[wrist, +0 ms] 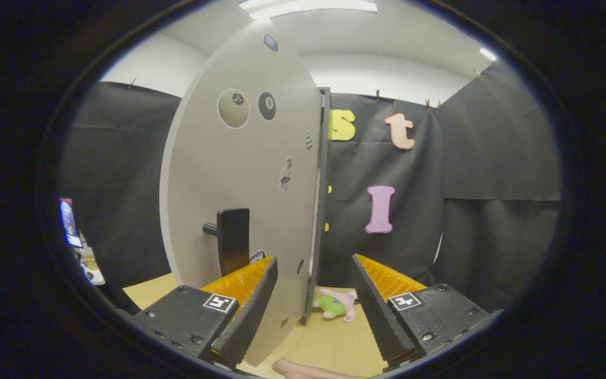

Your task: Open the shoe cabinet door, grab the shoes and put them into the shoe cabinet, then close the shoe cabinet door.

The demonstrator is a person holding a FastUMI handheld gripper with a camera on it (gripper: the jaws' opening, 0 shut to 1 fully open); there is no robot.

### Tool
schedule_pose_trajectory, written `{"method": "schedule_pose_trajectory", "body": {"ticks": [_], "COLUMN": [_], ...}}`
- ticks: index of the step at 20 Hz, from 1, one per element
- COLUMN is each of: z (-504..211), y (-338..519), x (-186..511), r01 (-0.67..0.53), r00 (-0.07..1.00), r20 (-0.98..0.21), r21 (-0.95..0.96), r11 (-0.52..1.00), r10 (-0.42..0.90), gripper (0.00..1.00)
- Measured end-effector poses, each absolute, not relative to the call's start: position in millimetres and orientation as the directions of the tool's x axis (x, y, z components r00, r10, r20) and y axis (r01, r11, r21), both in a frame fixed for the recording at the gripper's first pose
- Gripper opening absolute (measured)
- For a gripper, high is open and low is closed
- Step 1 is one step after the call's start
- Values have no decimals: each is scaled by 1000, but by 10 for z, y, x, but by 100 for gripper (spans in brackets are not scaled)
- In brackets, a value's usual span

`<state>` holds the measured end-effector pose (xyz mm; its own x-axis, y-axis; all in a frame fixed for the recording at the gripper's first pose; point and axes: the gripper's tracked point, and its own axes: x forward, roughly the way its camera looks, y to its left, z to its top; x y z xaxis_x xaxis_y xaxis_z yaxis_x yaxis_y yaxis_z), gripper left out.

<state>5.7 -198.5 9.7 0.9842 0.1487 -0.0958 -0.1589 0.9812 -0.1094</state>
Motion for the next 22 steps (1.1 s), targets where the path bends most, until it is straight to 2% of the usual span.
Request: {"method": "schedule_pose_trajectory", "body": {"ticks": [5, 14, 22], "z": [36, -34, -260], "y": [-1720, -1334, -696], "x": [175, 265, 522], "r01": [-108, -75, -159], "r00": [992, 997, 987], "r20": [-80, -14, -44], "r21": [-144, -92, -91], "r11": [984, 993, 983], "r10": [97, 74, 155], "gripper": [92, 91, 91]}}
